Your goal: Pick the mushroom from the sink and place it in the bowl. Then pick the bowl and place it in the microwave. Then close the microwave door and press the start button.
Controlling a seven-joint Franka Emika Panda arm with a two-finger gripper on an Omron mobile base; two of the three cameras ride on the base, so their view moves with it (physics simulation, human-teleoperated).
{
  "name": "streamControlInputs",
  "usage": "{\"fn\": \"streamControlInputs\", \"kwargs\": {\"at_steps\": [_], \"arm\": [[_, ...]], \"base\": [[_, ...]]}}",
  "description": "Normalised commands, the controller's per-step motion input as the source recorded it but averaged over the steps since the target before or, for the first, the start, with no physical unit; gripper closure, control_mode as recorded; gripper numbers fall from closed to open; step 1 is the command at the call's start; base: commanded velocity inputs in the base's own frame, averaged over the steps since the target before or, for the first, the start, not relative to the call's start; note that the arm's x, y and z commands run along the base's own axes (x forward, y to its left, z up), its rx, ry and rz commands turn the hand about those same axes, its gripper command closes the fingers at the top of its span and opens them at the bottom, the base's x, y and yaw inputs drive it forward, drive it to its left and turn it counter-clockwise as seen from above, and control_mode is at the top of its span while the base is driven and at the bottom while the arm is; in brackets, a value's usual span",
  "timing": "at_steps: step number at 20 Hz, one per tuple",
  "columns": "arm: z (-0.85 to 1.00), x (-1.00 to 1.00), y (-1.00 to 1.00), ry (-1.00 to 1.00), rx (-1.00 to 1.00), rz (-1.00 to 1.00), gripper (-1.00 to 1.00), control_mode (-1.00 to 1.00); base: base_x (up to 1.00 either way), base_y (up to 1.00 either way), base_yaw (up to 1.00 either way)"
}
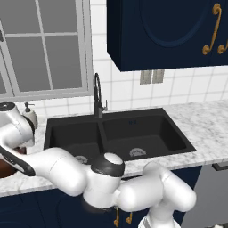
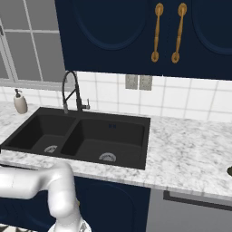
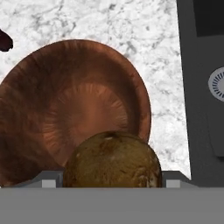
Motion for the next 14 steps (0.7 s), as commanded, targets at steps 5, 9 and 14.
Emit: {"fn": "streamControlInputs", "kwargs": {"at_steps": [5,9,14], "arm": [[-0.43,0.14,0.18,0.04,0.00,-0.01,1.00,-1.00],[-0.44,0.15,0.07,0.02,0.00,0.00,1.00,-1.00],[-0.30,0.17,0.19,0.06,0.00,-0.01,-1.00,-1.00]], "base": [[0.00,0.00,0.00],[0.00,0.00,0.00],[0.00,0.00,0.00]]}}
